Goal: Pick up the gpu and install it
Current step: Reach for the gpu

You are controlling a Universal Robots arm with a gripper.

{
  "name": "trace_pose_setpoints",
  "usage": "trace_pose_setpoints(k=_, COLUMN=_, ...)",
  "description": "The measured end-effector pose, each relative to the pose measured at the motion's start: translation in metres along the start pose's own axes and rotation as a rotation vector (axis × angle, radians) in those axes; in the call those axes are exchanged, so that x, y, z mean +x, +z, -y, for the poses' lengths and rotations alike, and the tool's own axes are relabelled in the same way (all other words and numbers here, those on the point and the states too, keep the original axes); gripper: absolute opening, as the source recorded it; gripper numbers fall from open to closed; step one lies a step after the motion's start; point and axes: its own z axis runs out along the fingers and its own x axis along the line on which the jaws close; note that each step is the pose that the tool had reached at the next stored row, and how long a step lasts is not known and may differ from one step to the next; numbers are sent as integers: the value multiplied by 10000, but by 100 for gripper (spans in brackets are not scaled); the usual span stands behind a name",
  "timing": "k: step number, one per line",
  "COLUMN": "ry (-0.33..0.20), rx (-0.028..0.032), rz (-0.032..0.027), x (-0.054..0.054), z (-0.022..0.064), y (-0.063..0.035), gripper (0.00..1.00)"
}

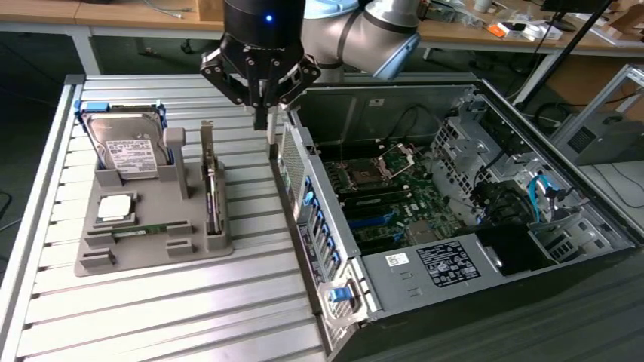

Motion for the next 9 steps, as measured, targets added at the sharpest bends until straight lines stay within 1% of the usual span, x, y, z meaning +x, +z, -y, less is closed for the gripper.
trace_pose_setpoints(k=9, ry=0, rx=0, rz=1, x=111, z=8, y=-3, gripper=11)
